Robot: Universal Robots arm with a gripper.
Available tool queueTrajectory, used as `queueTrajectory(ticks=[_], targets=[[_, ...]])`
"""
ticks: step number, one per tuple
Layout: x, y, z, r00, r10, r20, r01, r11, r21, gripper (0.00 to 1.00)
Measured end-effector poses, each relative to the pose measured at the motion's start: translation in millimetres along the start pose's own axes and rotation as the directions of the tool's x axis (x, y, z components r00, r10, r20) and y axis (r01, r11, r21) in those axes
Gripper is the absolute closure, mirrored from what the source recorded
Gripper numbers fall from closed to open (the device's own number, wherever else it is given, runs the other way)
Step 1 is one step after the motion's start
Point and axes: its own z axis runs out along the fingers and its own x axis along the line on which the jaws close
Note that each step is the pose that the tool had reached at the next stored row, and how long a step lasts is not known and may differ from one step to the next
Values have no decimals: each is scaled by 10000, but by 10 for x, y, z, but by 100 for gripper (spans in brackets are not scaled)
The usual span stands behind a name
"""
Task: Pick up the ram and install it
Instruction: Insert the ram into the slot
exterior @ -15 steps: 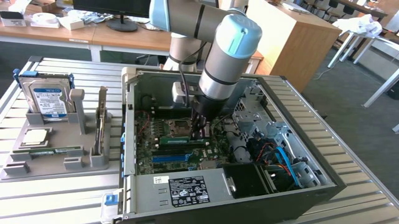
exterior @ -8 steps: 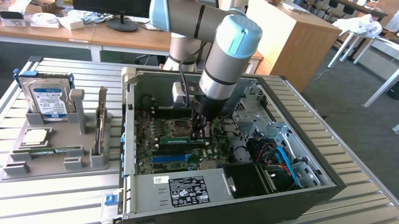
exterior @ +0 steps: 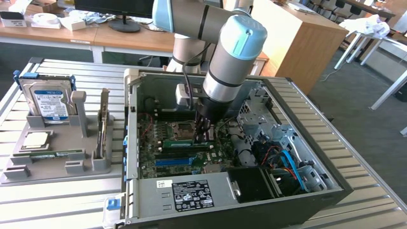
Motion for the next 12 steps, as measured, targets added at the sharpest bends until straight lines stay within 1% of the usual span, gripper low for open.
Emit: queueTrajectory(ticks=[12], targets=[[0, 0, 0, 10000, -92, -8, 92, 10000, -7, 89]])
